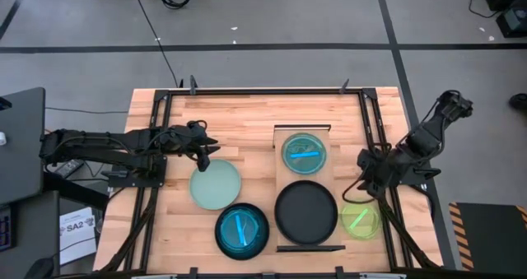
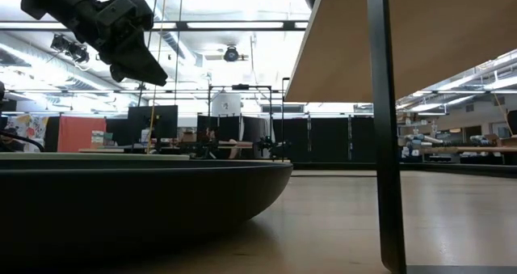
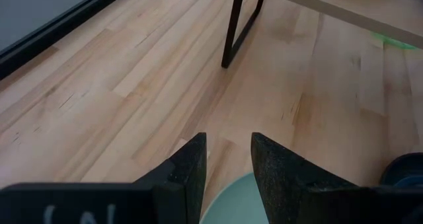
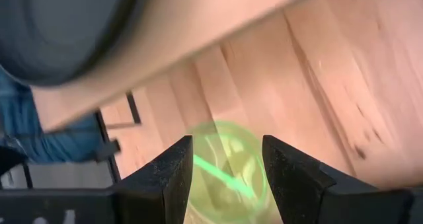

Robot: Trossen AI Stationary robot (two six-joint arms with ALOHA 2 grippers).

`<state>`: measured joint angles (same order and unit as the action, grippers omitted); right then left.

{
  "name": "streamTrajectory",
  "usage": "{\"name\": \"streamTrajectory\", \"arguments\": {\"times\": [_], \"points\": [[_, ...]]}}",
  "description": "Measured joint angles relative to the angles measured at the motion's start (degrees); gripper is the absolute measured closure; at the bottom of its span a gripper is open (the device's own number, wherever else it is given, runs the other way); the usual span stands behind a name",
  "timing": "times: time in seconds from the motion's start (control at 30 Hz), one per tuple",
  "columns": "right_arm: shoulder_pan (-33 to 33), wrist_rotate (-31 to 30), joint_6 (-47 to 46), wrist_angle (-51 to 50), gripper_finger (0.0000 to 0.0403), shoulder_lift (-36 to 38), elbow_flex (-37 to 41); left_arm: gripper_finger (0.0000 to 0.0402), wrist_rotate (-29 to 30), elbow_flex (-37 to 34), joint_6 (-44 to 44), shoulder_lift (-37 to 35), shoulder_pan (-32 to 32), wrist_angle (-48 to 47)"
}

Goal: Place and stack plates onto a shelf
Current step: Put the green plate on top of the blue plate on the shelf

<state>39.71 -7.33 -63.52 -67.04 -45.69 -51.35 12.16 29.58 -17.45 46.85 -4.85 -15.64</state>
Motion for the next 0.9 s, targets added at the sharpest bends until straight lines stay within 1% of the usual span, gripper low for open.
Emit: {"name": "streamTrajectory", "arguments": {"times": [0.1,0.23,0.3,0.47,0.57,0.73,0.9], "points": [[2.2,-0.2,-0.9,-2.1,0.0215,-0.5,0.0,0.0276,0.0,0.0,-0.2,0.0,0.0,0.0],[4.8,-3.0,-1.0,-2.4,0.0215,-0.7,2.0,0.0276,0.0,0.0,-1.4,0.0,0.0,0.0],[5.9,-2.6,-1.4,-2.2,0.0215,-0.7,3.8,0.0276,0.0,0.0,-1.4,0.0,0.0,0.0],[8.0,0.3,-5.8,-1.3,0.0215,-0.7,9.5,0.0276,0.0,0.0,-1.4,0.0,0.0,0.0],[8.6,1.2,-6.9,1.0,0.0215,-0.8,12.7,0.0276,0.0,0.0,-1.4,0.0,0.0,0.0],[8.7,1.1,-6.9,5.9,0.0215,-1.4,15.0,0.0276,0.0,0.0,-1.4,0.0,0.0,0.0],[8.7,-0.4,-6.9,13.2,0.0215,-2.2,18.1,0.0276,0.0,0.0,-1.4,0.0,0.0,0.0]]}}
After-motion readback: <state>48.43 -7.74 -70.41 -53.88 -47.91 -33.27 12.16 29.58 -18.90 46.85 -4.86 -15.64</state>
